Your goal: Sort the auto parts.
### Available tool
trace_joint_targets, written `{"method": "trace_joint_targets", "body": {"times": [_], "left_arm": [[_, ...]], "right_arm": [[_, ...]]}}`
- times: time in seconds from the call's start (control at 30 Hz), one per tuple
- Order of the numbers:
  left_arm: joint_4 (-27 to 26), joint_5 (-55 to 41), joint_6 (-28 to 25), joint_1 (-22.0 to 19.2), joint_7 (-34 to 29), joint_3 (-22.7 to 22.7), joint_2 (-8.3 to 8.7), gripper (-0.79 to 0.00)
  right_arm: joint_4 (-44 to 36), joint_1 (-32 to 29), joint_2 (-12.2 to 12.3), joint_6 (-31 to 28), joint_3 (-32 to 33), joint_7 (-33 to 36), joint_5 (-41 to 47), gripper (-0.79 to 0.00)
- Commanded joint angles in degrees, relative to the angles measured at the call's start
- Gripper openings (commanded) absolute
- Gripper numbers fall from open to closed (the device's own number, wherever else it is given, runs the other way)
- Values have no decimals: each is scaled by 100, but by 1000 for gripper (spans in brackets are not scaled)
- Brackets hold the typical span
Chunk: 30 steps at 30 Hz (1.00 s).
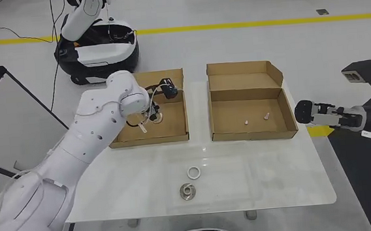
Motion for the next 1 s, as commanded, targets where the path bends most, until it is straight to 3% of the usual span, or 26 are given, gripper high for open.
{"method": "trace_joint_targets", "body": {"times": [0.0,0.33,0.97], "left_arm": [[128,-156,-38,2,69,34,-31,-785],[475,-175,-203,-4,697,239,-188,-785],[475,-175,-203,-4,697,239,-188,-785]], "right_arm": [[0,0,0,0,0,0,1,0],[0,0,0,0,0,0,1,0],[0,0,0,0,0,0,1,0]]}}
